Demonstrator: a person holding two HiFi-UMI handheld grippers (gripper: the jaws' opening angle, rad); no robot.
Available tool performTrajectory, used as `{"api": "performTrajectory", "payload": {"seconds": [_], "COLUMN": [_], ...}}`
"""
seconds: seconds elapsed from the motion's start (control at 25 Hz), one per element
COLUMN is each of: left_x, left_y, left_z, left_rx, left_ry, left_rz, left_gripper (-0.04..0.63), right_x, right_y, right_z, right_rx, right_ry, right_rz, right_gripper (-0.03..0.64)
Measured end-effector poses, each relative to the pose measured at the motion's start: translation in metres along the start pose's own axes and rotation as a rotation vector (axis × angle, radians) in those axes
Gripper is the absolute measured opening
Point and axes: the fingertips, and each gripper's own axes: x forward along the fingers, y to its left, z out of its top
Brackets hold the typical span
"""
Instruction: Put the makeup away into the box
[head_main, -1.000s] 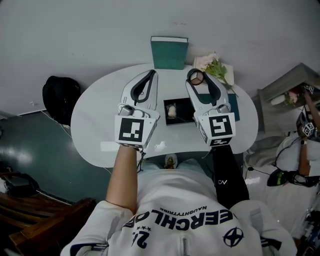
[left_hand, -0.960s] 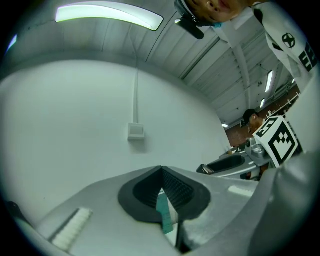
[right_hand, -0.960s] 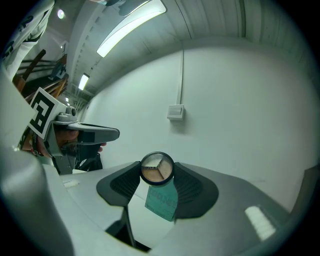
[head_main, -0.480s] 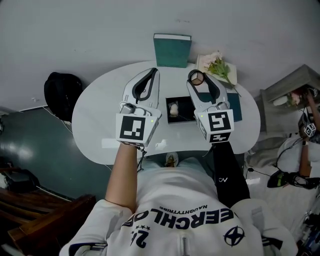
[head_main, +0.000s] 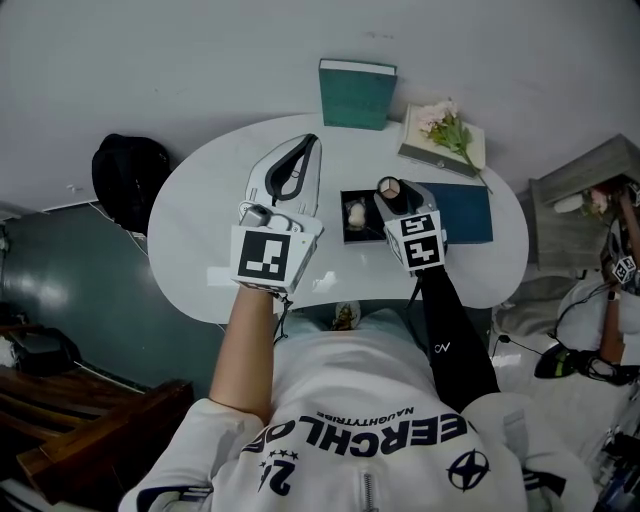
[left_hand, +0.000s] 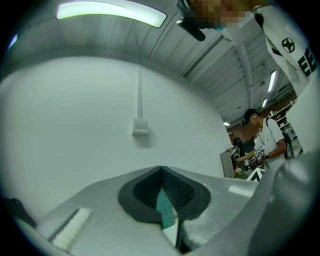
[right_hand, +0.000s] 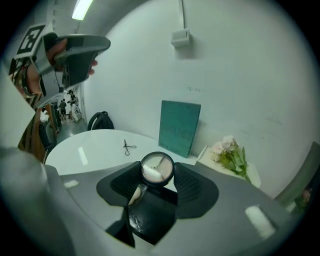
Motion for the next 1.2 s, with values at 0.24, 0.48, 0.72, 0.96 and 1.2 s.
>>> {"api": "performTrajectory", "payload": {"seconds": [0.24,0.48,0.72,0.96,1.2], "left_x": [-0.001,-0.001,0.0,0.002,0.005], "left_y": [0.006,0.014,0.02,0.025,0.028], "left_z": [-0.007,-0.012,-0.012,-0.015,-0.014], "left_rx": [0.013,0.011,0.006,0.0,-0.003], "left_ry": [0.015,0.02,0.024,0.021,0.014], "left_rz": [0.01,0.035,0.043,0.052,0.057], "left_gripper": [0.002,0.002,0.002,0.002,0.002], "right_x": [0.03,0.051,0.061,0.063,0.063], "right_y": [0.002,0.003,0.003,0.007,0.004], "right_z": [-0.053,-0.078,-0.074,-0.074,-0.076], "right_rx": [0.066,0.086,0.058,0.023,0.008], "right_ry": [0.141,0.232,0.255,0.287,0.314], "right_rz": [0.027,0.022,0.016,0.022,0.01], "right_gripper": [0.244,0.243,0.244,0.244,0.244]}}
